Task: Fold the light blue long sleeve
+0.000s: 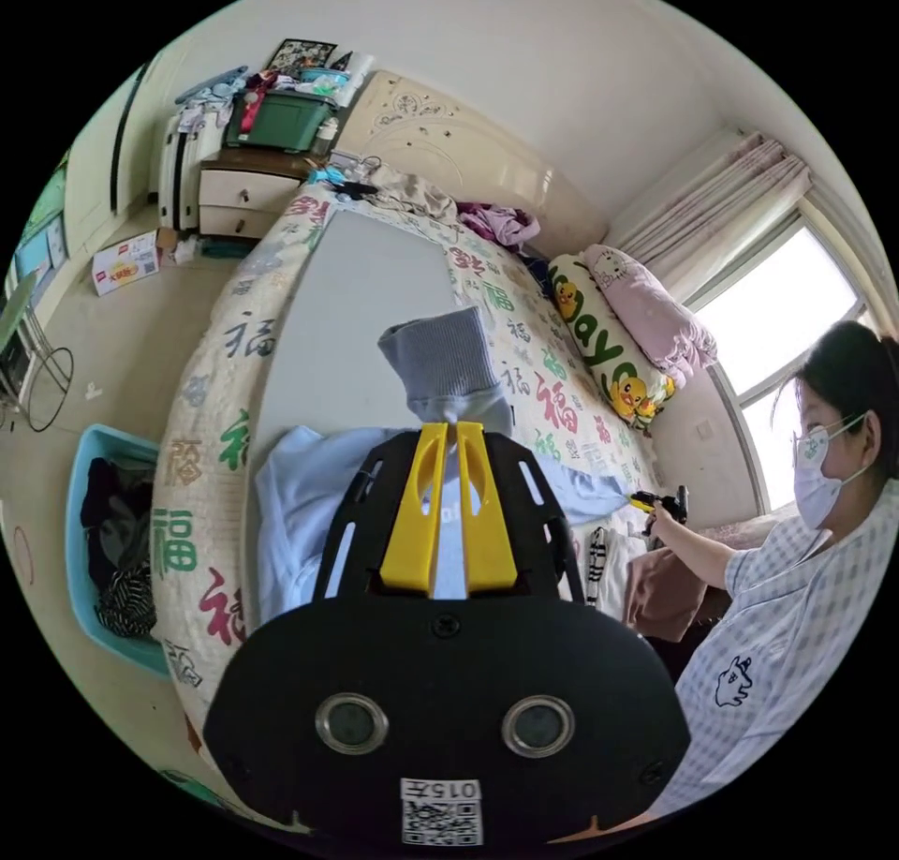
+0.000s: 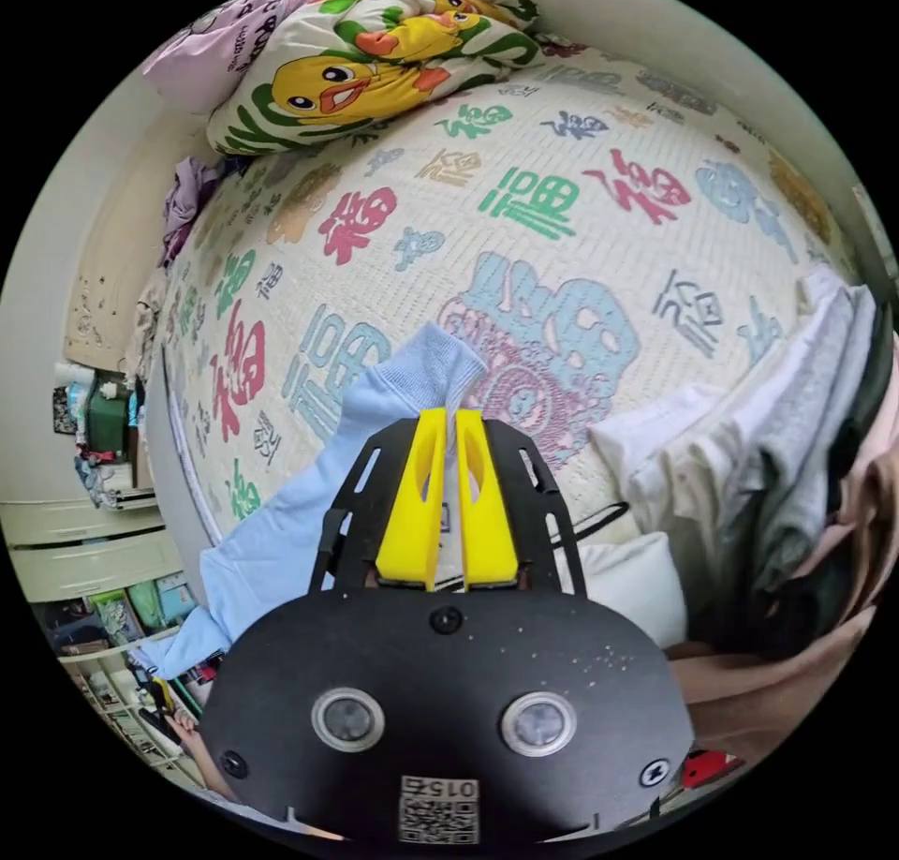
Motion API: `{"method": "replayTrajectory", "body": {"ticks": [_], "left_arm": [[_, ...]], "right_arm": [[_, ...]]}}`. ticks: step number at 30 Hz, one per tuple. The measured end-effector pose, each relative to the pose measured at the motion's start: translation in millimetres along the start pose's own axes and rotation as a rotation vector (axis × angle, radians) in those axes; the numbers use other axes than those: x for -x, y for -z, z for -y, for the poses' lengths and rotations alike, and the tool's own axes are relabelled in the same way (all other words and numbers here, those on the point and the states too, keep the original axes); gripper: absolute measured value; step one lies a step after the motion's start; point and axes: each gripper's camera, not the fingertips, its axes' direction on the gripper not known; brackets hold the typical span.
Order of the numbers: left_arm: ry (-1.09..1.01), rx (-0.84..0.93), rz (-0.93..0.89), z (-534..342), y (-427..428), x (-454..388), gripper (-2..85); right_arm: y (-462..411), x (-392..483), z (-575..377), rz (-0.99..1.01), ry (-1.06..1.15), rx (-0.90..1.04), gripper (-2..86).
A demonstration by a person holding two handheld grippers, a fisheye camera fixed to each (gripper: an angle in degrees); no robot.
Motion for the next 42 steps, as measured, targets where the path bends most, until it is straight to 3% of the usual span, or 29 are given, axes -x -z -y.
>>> {"method": "replayTrajectory", "body": {"ticks": [3, 7, 11, 13, 15, 18, 20, 23, 29, 34, 37, 42], "left_arm": [[0.051, -0.051, 0.114, -2, 58, 41, -0.1], [0.169, -0.165, 0.479, -14, 165, 125, 0.1], [0.533, -0.146, 0.889, -64, 242, 235, 1.1], [0.649, -0.200, 0.928, -96, 257, 253, 1.1], [0.652, -0.237, 0.844, -117, 247, 261, 1.1], [0.561, -0.090, 0.617, -104, 182, 277, 1.8], [0.404, 0.031, 0.401, -64, 104, 274, 2.5], [0.157, 0.223, 0.214, -1, -9, 246, 3.2], [-0.233, 0.497, 0.055, 73, -197, 175, 6.1], [-0.320, 0.666, 0.053, 73, -266, 158, 5.2], [-0.376, 0.612, 0.071, 60, -263, 146, 1.4], [-0.475, 0.492, 0.082, 15, -217, 110, 1.2]], "right_arm": [[0, -17, 4, -0.066, -0.050, -0.004, 2.2], [-24, -32, -10, -0.068, -0.175, 0.026, 2.3], [-30, -20, -41, -0.114, -0.177, 0.000, 3.2], [-29, -4, -54, -0.147, -0.144, -0.027, 3.5], [-31, 26, -65, -0.151, -0.042, -0.054, 4.0], [-64, 102, -74, -0.089, 0.175, 0.018, 5.1], [-109, 187, -83, -0.012, 0.381, 0.108, 5.8], [-181, 308, -114, 0.060, 0.662, 0.254, 7.4], [-322, 493, -218, 0.107, 1.028, 0.458, 11.4], [-405, 555, -287, -0.052, 1.214, 0.576, 13.0], [-428, 555, -326, -0.167, 1.379, 0.630, 4.6], [-384, 508, -370, -0.015, 1.462, 0.601, 1.6]]}}
